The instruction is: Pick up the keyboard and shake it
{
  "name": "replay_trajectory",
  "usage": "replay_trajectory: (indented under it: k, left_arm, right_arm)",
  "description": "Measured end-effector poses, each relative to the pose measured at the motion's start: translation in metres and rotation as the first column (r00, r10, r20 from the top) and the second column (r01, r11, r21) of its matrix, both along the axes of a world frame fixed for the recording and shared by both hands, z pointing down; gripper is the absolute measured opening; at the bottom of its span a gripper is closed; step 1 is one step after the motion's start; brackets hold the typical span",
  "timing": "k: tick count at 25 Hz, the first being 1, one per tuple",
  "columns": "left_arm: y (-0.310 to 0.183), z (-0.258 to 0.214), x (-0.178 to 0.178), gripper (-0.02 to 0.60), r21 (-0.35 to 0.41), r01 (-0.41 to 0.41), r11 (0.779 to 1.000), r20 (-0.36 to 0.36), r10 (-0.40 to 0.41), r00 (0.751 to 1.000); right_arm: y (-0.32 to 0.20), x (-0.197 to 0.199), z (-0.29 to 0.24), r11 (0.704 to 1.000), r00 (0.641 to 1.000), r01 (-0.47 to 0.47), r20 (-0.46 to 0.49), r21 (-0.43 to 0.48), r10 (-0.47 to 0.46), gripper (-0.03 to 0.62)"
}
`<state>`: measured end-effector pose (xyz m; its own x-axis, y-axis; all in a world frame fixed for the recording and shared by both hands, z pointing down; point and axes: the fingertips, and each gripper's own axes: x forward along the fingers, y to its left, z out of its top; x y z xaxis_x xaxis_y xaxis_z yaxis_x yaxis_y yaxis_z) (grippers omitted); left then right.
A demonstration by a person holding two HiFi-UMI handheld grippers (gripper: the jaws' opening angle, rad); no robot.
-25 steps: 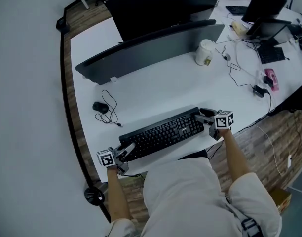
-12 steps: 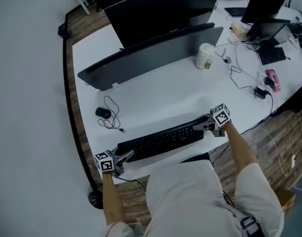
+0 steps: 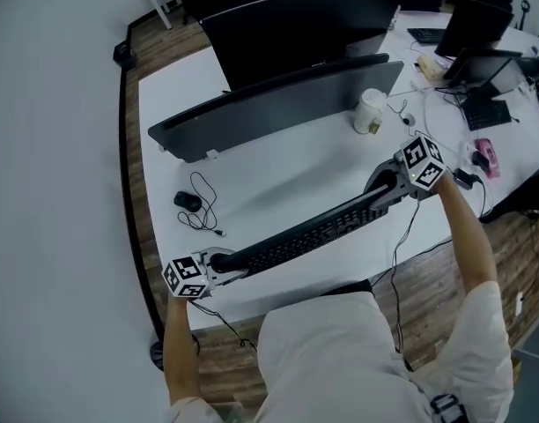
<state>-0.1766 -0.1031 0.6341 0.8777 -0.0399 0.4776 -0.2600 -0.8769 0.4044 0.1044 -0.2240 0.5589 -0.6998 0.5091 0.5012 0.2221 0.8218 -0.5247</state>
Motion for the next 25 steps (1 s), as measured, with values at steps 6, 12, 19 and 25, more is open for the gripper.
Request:
replay_trajectory:
  k: [6, 12, 19, 25]
  left_arm:
    - [-0.021, -0.001, 0.01, 0.106, 0.127, -0.055, 0.99, 0.164, 0.034, 0.986]
    - [-0.039, 0.016, 0.006, 0.106, 0.255, -0.09, 0.963, 0.402, -0.021, 0.916]
    - [-0.092, 0.0, -0.021, 0.1, 0.547, 0.048, 0.836, 0.478, -0.359, 0.802]
    - [-0.126, -0.026, -0.043, 0.098, 0.796, 0.02, 0.605, 0.481, -0.652, 0.586]
  right_arm:
    - [-0.006, 0.004, -0.041, 0.947, 0.956, 0.23, -0.233, 0.225, -0.177, 0.126]
    - [-0.026, -0.008, -0.052, 0.772, 0.894, 0.377, -0.419, 0.511, -0.159, 0.124]
    - [-0.074, -0.028, -0.063, 0.352, 0.91, 0.37, -0.412, 0.86, 0.049, 0.127]
    - [-0.096, -0.051, -0.108, -0.123, 0.892, 0.436, -0.41, 0.892, 0.189, 0.126]
